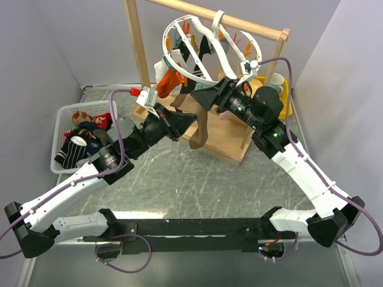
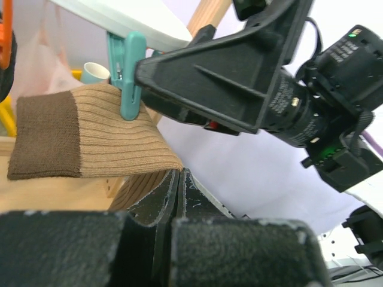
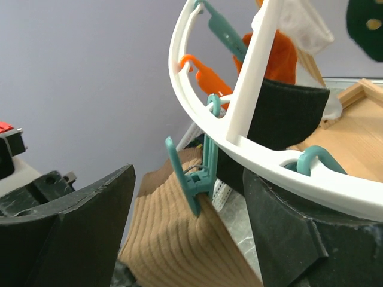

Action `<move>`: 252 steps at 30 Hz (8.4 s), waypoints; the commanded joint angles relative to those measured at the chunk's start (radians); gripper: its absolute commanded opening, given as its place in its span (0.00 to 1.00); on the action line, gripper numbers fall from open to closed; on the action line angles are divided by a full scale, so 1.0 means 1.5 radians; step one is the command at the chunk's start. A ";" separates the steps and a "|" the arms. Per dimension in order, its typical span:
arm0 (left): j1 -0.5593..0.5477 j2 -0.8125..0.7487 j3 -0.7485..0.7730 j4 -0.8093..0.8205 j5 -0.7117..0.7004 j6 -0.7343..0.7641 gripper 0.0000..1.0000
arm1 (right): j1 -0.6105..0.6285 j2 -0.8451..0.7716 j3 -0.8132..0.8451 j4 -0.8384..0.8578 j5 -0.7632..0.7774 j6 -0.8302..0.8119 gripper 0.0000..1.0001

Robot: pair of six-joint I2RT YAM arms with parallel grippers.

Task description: Remove the socks clipped to the hanger

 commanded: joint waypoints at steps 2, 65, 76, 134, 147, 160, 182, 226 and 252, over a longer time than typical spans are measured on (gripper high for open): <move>-0.022 0.009 0.042 0.023 0.014 0.002 0.01 | -0.002 -0.012 -0.009 0.067 0.023 0.000 0.76; 0.577 0.151 0.202 -0.486 -0.515 0.215 0.01 | -0.027 -0.344 -0.121 -0.198 0.290 -0.171 0.82; 0.577 0.074 0.071 -0.405 -0.310 0.186 0.80 | -0.028 -0.415 -0.163 -0.262 0.280 -0.173 0.82; -0.006 0.210 0.166 -0.046 -0.055 0.198 0.01 | -0.027 -0.433 -0.210 -0.282 0.224 -0.195 1.00; -0.054 0.221 0.191 -0.062 -0.071 0.211 0.01 | -0.016 -0.273 -0.039 -0.274 0.166 -0.129 0.85; -0.107 0.219 0.203 -0.056 -0.147 0.231 0.01 | 0.094 -0.113 0.115 -0.317 0.348 -0.228 0.72; -0.127 0.228 0.222 -0.075 -0.155 0.252 0.01 | 0.100 0.012 0.209 -0.306 0.316 -0.251 0.66; -0.069 0.085 0.162 -0.463 -0.374 0.158 0.01 | 0.089 -0.115 0.105 -0.263 0.375 -0.293 0.58; 0.641 0.068 0.095 -0.439 -0.259 0.152 0.01 | 0.076 -0.326 -0.089 -0.295 0.358 -0.201 0.78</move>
